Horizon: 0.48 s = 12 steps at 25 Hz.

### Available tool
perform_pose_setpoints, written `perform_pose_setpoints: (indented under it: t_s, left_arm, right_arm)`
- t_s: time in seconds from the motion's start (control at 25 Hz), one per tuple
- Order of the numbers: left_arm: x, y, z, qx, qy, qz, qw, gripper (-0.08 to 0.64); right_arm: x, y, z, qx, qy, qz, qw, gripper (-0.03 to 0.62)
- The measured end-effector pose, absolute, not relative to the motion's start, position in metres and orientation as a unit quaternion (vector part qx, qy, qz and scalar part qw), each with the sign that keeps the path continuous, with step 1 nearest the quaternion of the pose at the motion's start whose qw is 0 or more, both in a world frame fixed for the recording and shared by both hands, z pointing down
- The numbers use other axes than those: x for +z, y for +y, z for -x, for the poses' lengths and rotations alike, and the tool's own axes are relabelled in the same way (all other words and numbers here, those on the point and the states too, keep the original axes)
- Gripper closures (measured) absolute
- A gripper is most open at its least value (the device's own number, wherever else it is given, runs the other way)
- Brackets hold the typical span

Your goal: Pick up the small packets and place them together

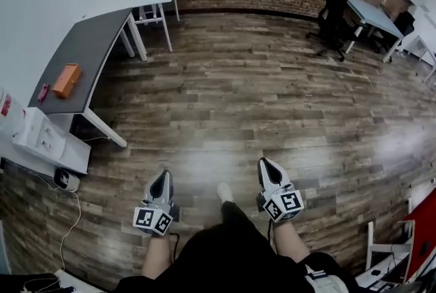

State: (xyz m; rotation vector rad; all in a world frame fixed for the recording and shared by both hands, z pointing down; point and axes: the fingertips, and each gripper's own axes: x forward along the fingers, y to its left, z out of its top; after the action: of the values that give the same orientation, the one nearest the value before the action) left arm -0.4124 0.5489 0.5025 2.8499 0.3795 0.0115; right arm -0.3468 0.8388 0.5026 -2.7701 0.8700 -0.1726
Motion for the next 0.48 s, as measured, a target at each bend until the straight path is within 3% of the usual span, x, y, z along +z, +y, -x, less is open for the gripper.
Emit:
perform_pose_setpoints:
  t_s: [0.48]
  left_arm:
    - [0.473, 0.522, 0.297, -0.004, 0.075, -0.989, 0.126, 0.561]
  right_arm:
    - [0.486, 0.802, 0.198, -0.044, 0.363, 0.916, 0.163, 0.591]
